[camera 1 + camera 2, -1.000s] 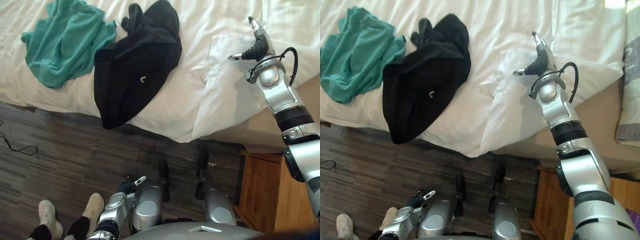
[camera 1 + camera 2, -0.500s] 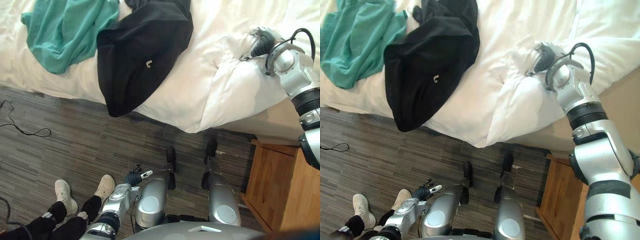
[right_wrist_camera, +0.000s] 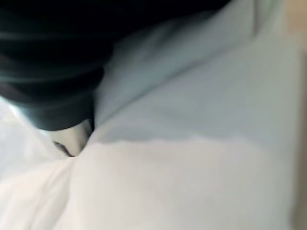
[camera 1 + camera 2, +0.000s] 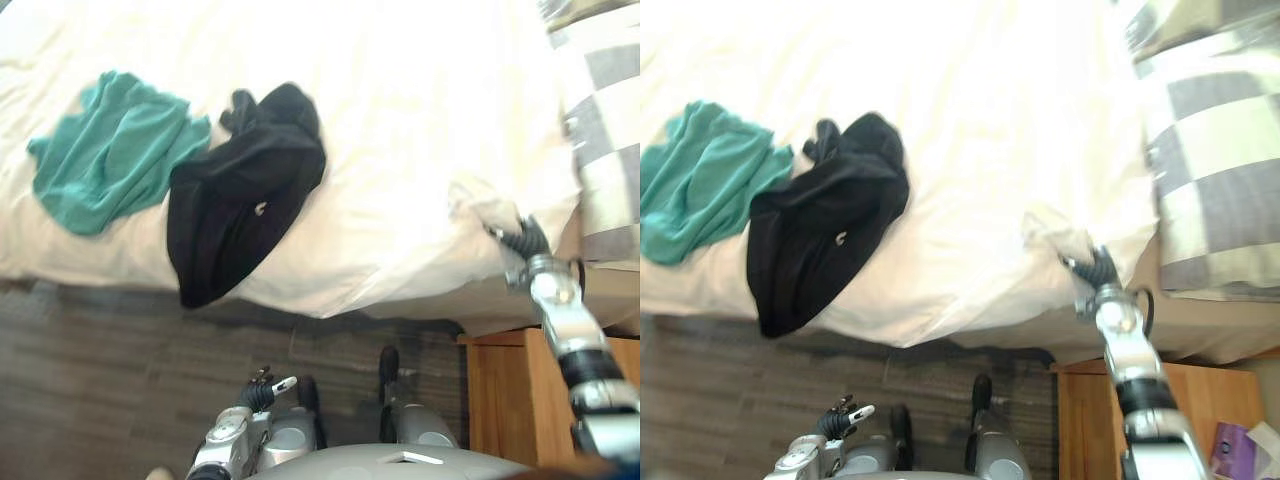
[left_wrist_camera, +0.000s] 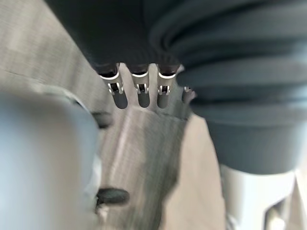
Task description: Tidy the bed and pick cloth on bed and put in laundry
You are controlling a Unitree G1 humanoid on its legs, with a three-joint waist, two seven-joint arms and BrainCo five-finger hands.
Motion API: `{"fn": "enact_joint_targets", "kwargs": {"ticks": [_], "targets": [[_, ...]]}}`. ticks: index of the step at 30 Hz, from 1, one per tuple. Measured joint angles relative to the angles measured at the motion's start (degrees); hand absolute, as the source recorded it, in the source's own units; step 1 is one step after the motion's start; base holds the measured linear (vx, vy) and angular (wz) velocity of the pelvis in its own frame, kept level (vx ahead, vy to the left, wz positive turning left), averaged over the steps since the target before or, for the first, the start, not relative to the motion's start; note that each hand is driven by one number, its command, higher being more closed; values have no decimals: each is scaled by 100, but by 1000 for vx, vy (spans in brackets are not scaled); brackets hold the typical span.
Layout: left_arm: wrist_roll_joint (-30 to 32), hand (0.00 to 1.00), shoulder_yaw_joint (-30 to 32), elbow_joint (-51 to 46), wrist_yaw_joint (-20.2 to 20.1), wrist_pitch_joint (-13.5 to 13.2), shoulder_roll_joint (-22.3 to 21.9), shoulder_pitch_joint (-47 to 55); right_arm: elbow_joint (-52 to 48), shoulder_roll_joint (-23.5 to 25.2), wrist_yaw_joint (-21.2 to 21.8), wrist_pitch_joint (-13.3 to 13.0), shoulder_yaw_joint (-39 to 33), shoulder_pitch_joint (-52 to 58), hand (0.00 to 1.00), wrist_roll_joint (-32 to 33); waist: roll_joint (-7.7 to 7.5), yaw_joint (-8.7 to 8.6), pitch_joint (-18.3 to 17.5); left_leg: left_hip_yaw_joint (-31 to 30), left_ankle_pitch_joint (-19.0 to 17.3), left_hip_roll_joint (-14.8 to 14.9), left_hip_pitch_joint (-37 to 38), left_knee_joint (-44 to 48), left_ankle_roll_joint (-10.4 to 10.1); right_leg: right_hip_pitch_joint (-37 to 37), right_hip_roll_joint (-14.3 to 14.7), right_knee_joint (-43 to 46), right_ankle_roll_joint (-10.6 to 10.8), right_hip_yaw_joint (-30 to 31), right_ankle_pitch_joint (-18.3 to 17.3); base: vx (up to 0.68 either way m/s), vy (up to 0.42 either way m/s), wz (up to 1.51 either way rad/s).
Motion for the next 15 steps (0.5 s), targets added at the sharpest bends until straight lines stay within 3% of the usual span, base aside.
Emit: {"fn": "enact_joint_targets", "kwargs": {"ticks": [7, 10, 12, 15], "targets": [[211, 0, 469, 64, 158, 7, -161, 77, 13, 1219, -264, -440, -891, 1022, 0, 1732, 67, -244, -256, 413, -94, 8, 473, -23, -61, 313, 28, 0, 24, 213, -45, 32, 18, -20], [209, 0, 752, 239, 204, -52, -355, 296, -4, 1709, -616, -738, -1156, 1222, 0, 2264, 158, -235, -417, 771, -143, 55, 731, -109, -82, 469, 96, -3, 8, 370, -75, -49, -20, -28], [190, 0, 975, 231, 238, -97, -475, 388, -179, 2046, -946, -882, -1428, 1389, 0, 2421, 171, -226, -505, 1013, -198, 131, 843, -132, -97, 555, 135, -7, -14, 383, -117, -45, -39, -10], [175, 0, 1108, 229, 249, -178, -571, 484, -676, 2389, -1870, -1178, -1878, 1806, 0, 2425, 179, -243, -642, 1589, -198, 287, 956, -139, -200, 589, 170, -15, -2, 384, -196, -14, -38, -4]]}}
